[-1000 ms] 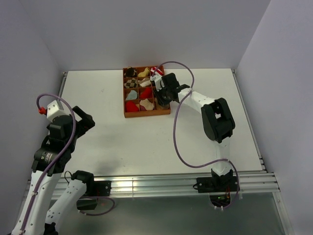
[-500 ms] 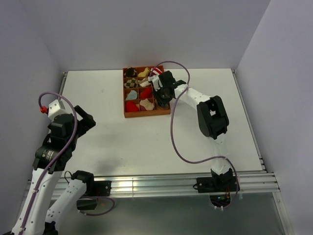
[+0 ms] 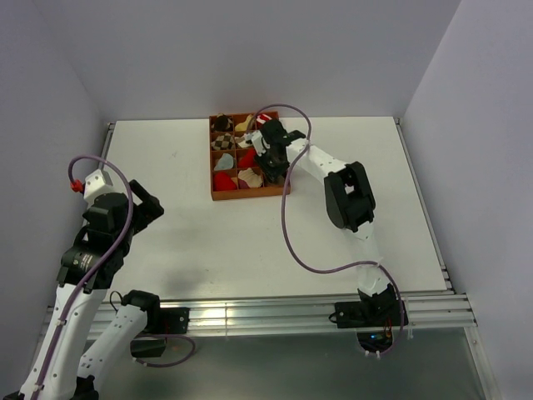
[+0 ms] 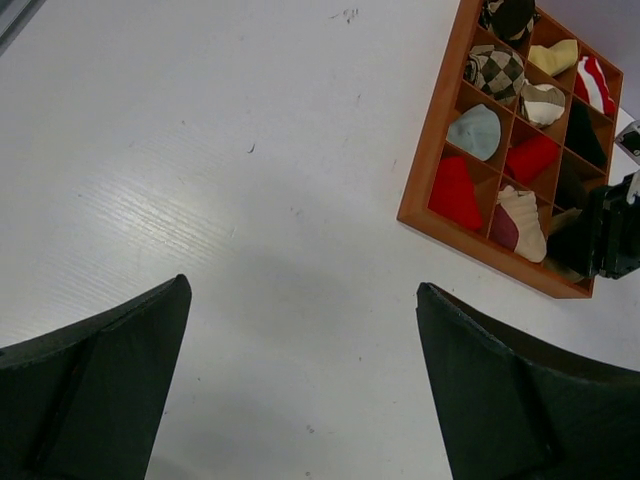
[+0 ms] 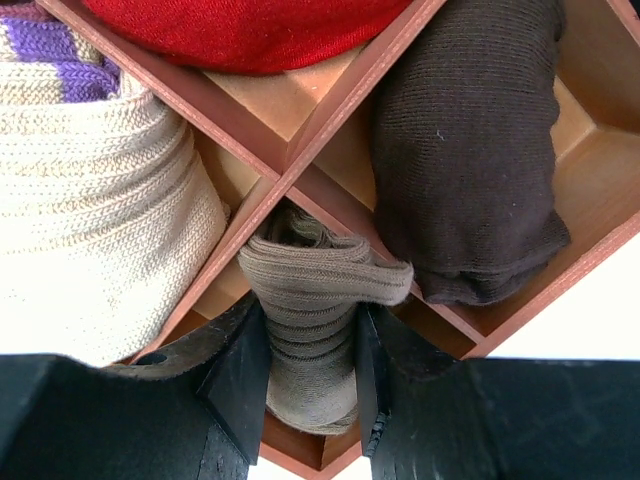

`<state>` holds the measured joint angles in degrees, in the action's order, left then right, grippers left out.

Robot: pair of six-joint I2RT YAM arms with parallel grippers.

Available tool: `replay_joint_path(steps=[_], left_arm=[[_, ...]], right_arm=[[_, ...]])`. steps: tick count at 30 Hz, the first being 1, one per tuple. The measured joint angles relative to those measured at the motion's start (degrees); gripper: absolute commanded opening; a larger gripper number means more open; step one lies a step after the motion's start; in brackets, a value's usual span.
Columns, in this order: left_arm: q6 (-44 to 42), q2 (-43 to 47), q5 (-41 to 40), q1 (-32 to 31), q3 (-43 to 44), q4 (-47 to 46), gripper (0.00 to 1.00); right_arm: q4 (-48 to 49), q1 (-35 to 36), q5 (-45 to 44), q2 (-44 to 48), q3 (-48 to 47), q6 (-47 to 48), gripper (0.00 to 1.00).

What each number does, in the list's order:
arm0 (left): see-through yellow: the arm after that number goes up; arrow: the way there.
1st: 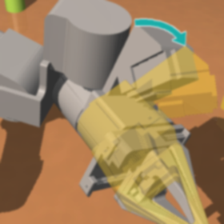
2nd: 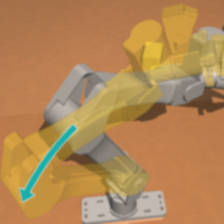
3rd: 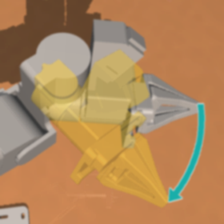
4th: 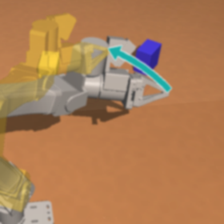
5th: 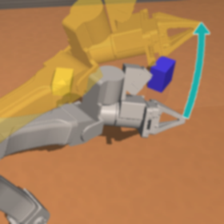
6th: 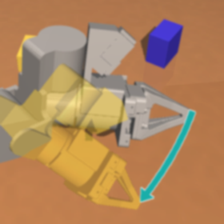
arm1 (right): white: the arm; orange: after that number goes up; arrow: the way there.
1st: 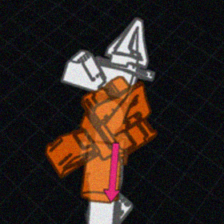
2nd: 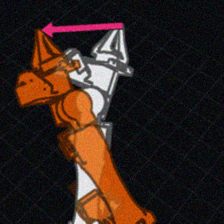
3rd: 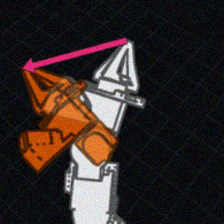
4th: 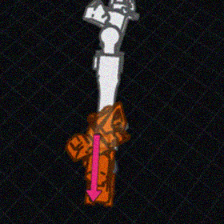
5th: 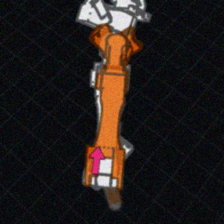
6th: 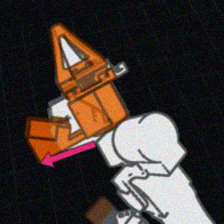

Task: Roll the socks
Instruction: Place the sock in the storage box.

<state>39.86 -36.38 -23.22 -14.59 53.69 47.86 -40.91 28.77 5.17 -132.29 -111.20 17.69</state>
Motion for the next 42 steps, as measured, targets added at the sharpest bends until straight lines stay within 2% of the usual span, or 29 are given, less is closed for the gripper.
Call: replay_joint_path(steps=[4,10,13,23,31,34,36,37,42], left_arm=[[0.00,-0.31,0.11,0.00,0.00,0.07,1.00],[0.17,-0.37,0.46,0.00,0.00,0.04,1.00],[0.26,-0.37,0.48,0.00,0.00,0.04,1.00],[0.26,-0.35,0.48,0.00,0.00,0.02,0.99],[0.11,-0.37,0.44,0.00,0.00,-0.52,1.00],[-0.11,-0.48,0.42,0.00,0.00,-1.11,0.99],[-0.24,-0.66,0.42,0.00,0.02,-1.64,0.99],[-0.26,-0.83,0.42,0.00,0.02,-1.77,1.00],[-0.52,-1.66,0.39,0.00,0.37,-2.58,0.99]], right_arm=[[-0.94,0.59,-1.44,-0.61,-0.96,0.17,0.32],[-0.87,0.72,-1.68,-0.46,-0.63,0.42,0.55],[-0.68,0.72,-1.49,-0.02,0.70,0.81,0.61],[-1.75,0.59,-1.60,1.53,1.11,1.36,0.68],[-5.40,0.50,-2.62,7.96,1.09,0.33,0.72],[-5.07,-0.09,-2.16,12.20,1.07,-1.99,0.70],[-3.63,-0.85,-1.68,15.04,1.62,-3.87,0.61],[-2.34,-1.40,-1.53,16.70,2.27,-5.11,0.49],[5.18,-3.61,-2.43,21.38,5.81,-11.28,0.17]])
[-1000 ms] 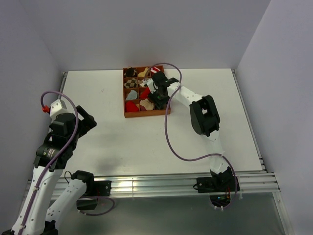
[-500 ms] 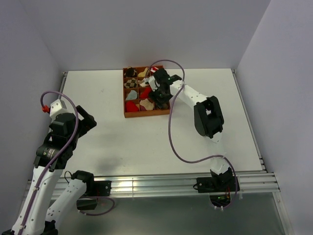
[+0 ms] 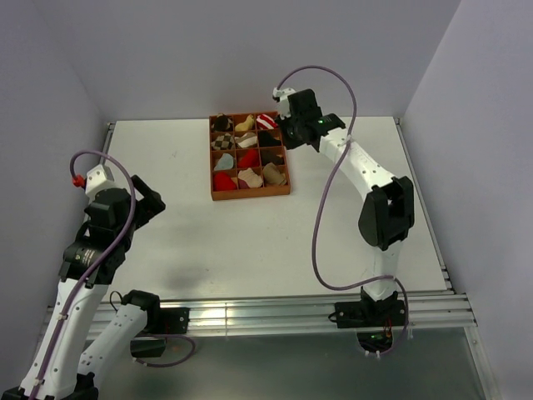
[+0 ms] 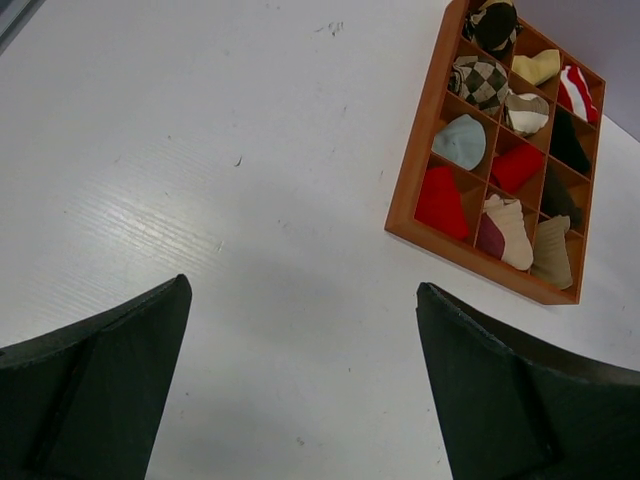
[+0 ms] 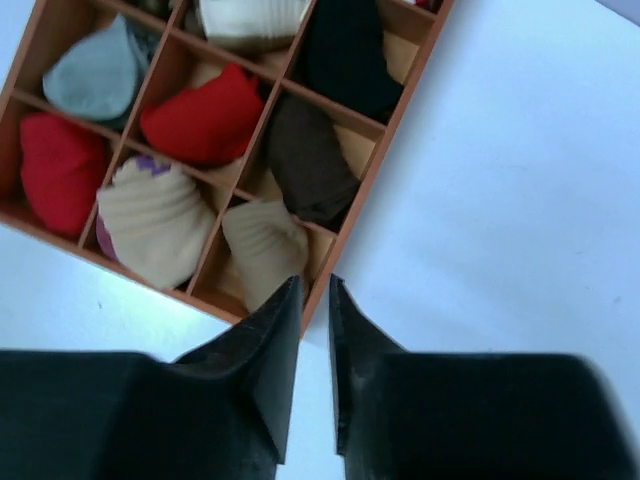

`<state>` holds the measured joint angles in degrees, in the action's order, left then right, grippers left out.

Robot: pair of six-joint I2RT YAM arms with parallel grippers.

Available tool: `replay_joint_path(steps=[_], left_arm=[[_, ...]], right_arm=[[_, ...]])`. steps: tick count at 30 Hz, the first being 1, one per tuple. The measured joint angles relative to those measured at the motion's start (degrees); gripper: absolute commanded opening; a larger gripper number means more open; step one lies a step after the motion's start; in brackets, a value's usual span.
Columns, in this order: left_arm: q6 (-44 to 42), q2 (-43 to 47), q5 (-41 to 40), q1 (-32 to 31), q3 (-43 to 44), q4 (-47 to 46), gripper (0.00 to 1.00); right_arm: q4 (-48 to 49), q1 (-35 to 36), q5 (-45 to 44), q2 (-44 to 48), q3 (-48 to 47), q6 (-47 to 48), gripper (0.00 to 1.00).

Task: Roll the socks
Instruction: Place the sock in the storage box.

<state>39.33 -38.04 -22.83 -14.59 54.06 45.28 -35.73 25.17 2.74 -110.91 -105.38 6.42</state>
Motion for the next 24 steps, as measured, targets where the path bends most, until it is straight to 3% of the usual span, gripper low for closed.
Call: replay_joint_path(steps=[7,24], left_arm=[[-0.81,0.04,-0.52,0.00,0.39,-0.02,1.00],[-1.16,0.07,-1.49,0.00,0.39,0.04,1.00]], right_arm=[[5.79,-0.42,1.07,-5.97,0.66,-6.73,0.07],[13.92,-0.42,8.07,-13.86,5.68,-12.98,0.03]])
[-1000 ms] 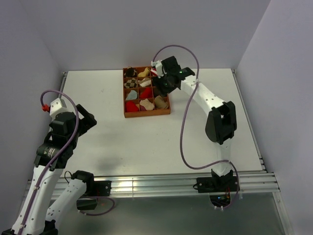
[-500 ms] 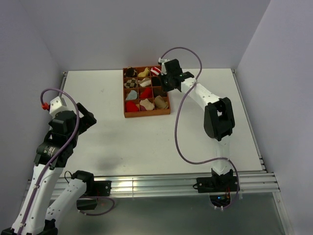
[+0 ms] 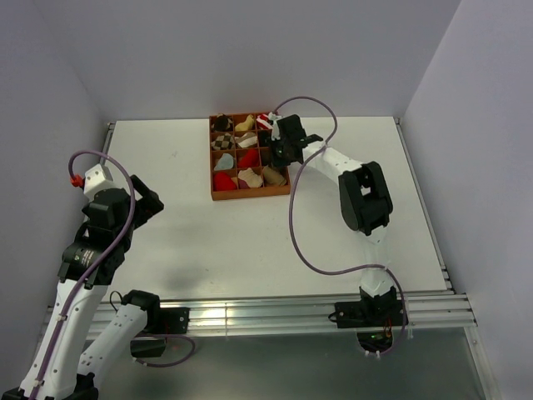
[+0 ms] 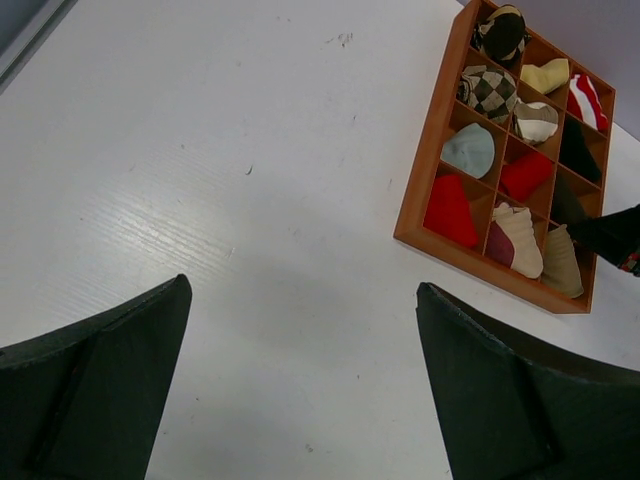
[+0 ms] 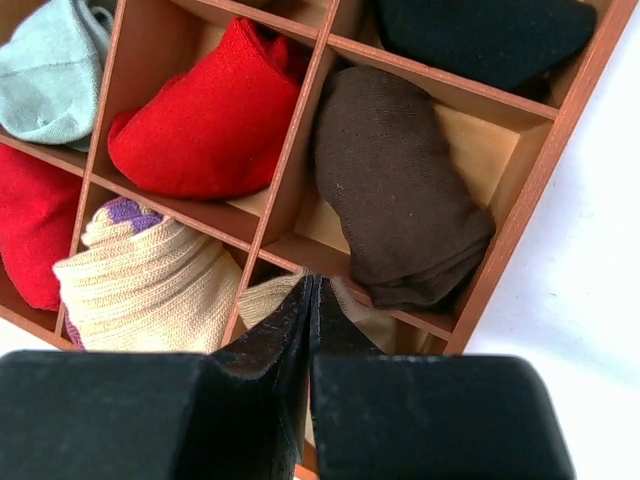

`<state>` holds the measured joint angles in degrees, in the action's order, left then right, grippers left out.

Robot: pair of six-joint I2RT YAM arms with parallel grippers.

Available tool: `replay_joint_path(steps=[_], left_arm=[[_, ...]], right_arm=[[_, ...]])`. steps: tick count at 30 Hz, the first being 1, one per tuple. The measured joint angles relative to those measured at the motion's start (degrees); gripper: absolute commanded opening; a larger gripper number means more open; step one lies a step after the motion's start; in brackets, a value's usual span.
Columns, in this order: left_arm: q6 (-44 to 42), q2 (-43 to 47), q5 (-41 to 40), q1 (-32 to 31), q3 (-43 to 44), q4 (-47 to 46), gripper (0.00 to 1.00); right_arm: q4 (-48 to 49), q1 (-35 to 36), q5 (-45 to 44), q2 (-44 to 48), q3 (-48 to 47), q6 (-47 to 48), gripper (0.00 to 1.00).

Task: Roll the socks
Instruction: Place the sock in the storage box, then reset both arms

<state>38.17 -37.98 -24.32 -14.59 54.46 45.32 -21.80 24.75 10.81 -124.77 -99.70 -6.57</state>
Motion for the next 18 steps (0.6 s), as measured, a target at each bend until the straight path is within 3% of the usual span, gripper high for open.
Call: replay_joint_path(steps=[8,18], left_arm=[[-0.04,0.00,0.02,0.00,0.00,-0.02,1.00],[-0.04,0.46,0.02,0.00,0.00,0.02,1.00]], right_arm=[[6.32,0.00,0.35,2.36,6.14,-1.09,0.02],[5.70,0.13,-1.77,2.43,6.27,-3.96,0.00]])
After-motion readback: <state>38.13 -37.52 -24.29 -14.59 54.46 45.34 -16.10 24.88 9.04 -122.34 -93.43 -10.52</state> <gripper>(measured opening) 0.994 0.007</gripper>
